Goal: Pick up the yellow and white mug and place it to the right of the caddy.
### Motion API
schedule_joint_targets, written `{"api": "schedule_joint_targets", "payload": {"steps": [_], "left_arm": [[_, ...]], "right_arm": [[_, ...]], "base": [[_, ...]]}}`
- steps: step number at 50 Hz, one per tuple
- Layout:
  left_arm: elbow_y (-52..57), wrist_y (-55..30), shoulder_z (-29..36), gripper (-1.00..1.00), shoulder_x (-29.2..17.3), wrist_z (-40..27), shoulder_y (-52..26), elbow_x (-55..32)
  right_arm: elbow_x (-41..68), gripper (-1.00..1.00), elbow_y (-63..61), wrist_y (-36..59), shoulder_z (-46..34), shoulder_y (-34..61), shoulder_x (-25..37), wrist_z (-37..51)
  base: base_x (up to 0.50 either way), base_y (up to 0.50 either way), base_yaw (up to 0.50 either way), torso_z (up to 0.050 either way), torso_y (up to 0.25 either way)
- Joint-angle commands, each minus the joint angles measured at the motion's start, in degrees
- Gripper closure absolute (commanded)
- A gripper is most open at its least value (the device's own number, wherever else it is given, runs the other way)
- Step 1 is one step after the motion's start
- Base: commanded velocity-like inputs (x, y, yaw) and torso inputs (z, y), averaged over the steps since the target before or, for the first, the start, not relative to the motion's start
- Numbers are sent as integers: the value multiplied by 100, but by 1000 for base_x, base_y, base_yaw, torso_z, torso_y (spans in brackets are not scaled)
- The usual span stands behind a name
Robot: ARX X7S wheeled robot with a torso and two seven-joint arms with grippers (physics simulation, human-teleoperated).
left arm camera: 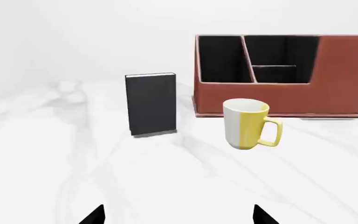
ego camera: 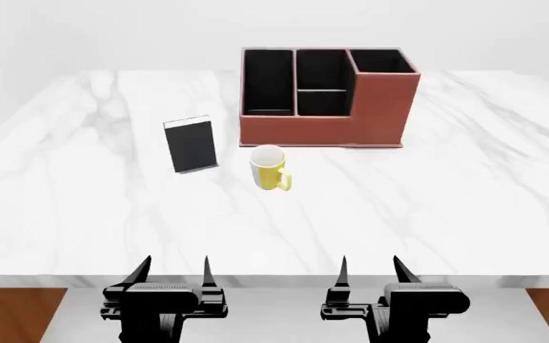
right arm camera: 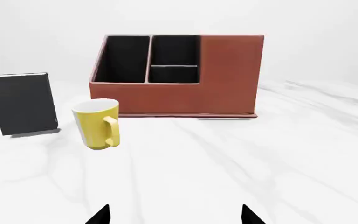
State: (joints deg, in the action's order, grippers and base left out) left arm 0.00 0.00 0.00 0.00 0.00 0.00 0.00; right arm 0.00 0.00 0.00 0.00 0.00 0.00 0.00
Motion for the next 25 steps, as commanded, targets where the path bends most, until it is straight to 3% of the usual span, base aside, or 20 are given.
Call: {"api": "schedule_joint_targets", "payload": {"steps": [1,13,25], "left_arm": [[38,-60,111,-100,-85,-154,-4,-44],[1522,-1531,546,-100,-317,-550,-95,220],[3321,-3372,905,-100,-493,-486,-589,475]], "right_arm": [[94,-100,-7,106,-113,41,71,164],[220,-100,-1473,2007,-527,258,524,128],[178,-100,-3042,3950,-622,950,846,61]], "base": [[0,0,0,0,0],[0,0,0,0,0],[0,0,0,0,0]]}}
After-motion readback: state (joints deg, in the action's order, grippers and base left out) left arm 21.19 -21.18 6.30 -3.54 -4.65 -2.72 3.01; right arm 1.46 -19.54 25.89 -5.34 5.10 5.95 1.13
